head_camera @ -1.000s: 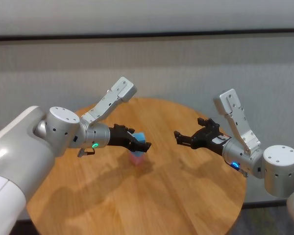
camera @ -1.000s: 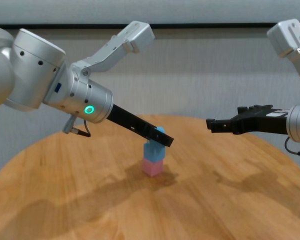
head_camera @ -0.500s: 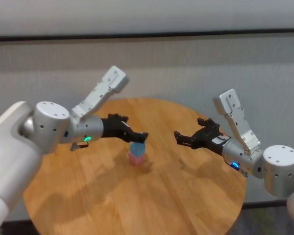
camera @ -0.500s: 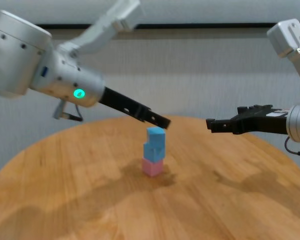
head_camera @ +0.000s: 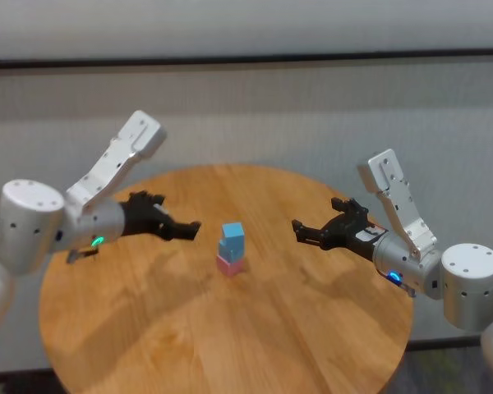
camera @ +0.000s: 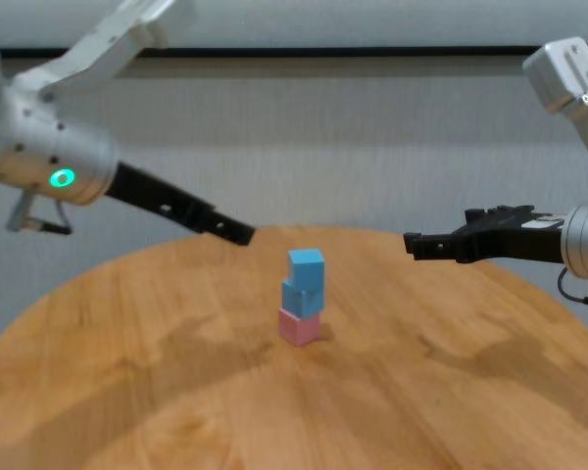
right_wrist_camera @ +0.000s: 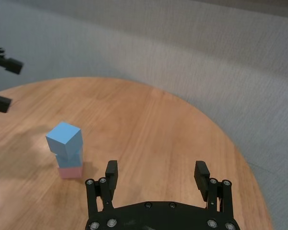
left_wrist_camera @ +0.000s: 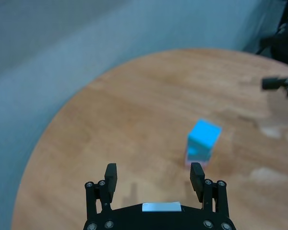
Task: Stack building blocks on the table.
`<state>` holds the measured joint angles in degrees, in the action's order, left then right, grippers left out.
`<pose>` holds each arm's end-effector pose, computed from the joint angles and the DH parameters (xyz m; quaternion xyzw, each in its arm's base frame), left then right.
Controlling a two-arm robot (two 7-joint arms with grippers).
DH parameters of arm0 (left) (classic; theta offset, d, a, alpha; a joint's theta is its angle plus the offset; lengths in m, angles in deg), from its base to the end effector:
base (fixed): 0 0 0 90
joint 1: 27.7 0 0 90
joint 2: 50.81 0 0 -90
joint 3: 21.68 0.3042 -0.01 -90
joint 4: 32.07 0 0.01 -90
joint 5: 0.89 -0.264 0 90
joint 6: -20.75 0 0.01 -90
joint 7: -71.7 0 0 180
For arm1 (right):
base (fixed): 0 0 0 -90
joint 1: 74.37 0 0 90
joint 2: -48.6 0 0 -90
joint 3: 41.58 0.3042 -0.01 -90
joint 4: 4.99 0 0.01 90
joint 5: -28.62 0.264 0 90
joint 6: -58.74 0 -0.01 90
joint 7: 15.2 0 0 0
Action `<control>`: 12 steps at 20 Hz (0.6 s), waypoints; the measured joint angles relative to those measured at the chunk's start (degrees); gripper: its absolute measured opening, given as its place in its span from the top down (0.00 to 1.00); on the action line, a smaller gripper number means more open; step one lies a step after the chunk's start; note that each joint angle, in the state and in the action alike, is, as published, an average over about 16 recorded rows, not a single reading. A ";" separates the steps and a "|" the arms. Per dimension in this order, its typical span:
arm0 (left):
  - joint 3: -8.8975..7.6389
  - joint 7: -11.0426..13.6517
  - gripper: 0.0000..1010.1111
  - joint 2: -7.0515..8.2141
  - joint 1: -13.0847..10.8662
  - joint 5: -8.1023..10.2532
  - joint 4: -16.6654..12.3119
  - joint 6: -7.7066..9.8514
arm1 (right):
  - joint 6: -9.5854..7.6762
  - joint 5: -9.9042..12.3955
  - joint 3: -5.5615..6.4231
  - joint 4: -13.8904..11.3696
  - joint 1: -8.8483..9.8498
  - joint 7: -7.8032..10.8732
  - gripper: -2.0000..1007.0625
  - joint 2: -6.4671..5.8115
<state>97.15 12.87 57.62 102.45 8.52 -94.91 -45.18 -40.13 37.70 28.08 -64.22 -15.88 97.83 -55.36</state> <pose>0.4592 0.0262 -0.2098 0.2525 0.0247 0.4017 0.8799 0.4322 -0.0286 -0.2757 -0.1556 0.0152 -0.4786 0.8640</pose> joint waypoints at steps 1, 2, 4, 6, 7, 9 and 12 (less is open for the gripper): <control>-0.26 -0.29 0.01 0.51 -0.59 0.12 -0.75 0.26 | 0.00 0.00 0.00 0.00 0.00 0.00 0.00 0.00; -0.51 -0.55 0.01 0.98 -1.15 0.24 -1.43 0.48 | 0.00 0.00 0.00 0.00 0.00 0.00 0.00 0.00; -0.92 -0.95 0.01 1.67 -2.07 0.45 -2.41 0.78 | 0.00 0.00 0.00 0.00 0.00 0.00 0.00 0.00; -1.25 -1.22 0.01 2.17 -2.81 0.64 -3.09 0.95 | 0.00 0.00 0.00 0.00 0.00 0.00 0.00 0.00; -1.38 -1.33 0.01 2.34 -3.12 0.72 -3.32 0.98 | 0.00 0.00 0.00 0.00 0.00 0.00 0.00 0.00; -1.59 -1.48 0.01 2.59 -3.61 0.87 -3.66 0.99 | 0.00 0.00 0.00 0.00 0.00 0.00 0.00 0.00; -1.74 -1.58 0.01 2.72 -4.01 1.00 -3.87 0.89 | 0.00 0.00 0.00 0.00 0.00 0.00 0.00 0.00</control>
<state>95.41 11.29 60.34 98.44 9.52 -98.77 -44.29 -40.13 37.70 28.08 -64.22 -15.88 97.83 -55.36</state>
